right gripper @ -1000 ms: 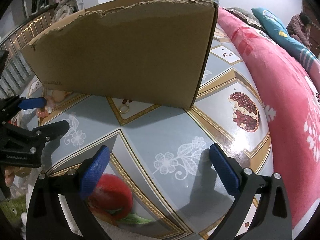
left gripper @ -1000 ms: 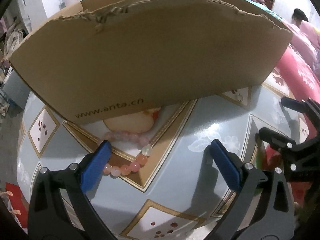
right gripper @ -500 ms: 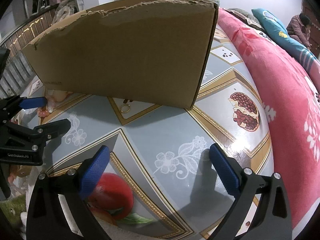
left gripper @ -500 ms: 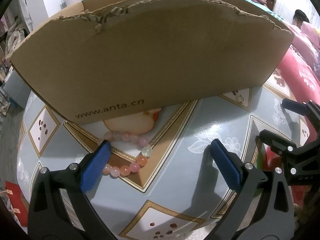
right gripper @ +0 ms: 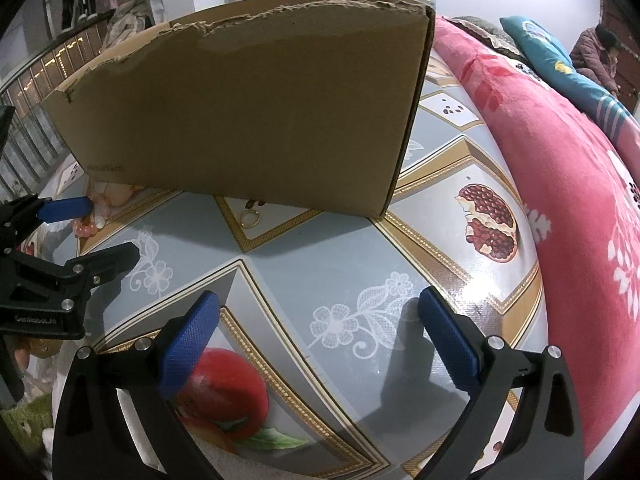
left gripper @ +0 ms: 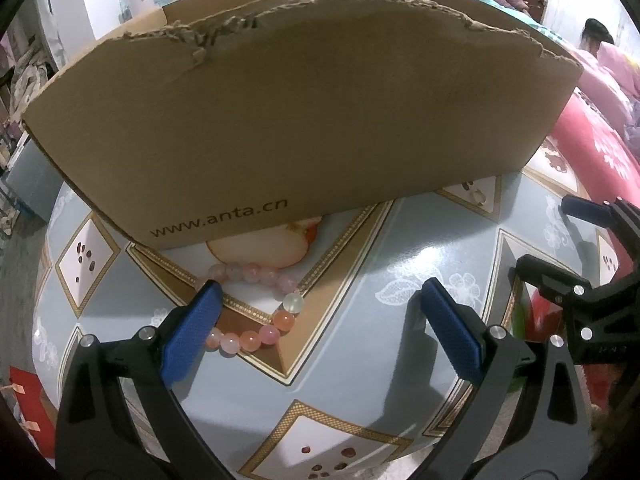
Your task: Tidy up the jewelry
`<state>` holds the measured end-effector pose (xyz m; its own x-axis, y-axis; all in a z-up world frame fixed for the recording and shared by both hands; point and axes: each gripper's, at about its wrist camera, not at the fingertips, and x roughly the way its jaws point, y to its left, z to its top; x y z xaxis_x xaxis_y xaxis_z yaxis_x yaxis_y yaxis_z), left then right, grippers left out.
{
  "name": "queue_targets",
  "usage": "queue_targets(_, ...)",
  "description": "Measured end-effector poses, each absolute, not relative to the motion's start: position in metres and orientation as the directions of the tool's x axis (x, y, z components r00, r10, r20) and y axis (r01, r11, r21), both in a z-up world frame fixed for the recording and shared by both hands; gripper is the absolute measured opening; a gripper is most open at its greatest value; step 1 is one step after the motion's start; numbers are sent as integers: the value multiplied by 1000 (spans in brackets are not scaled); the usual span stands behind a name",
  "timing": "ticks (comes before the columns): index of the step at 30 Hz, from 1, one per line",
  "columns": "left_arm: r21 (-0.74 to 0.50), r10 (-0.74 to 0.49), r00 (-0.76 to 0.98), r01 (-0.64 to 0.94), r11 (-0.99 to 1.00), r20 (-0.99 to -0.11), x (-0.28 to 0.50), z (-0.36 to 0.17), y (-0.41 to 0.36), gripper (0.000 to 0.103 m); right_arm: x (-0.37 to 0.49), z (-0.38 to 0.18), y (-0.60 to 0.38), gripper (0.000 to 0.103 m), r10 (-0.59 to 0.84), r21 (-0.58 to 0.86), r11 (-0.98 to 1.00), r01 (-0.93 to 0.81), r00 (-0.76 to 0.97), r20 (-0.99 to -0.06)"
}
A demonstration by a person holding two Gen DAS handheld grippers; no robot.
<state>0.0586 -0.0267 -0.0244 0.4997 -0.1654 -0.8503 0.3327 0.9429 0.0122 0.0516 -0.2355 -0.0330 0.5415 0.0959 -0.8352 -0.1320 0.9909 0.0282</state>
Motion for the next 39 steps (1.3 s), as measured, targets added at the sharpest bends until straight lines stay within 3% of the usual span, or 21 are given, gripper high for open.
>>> queue_targets(39, 9, -201, 536, 362, 932, -820, 46, -31, -21, 96, 51, -32, -234, 97, 115, 33, 987, -157, 548, -828)
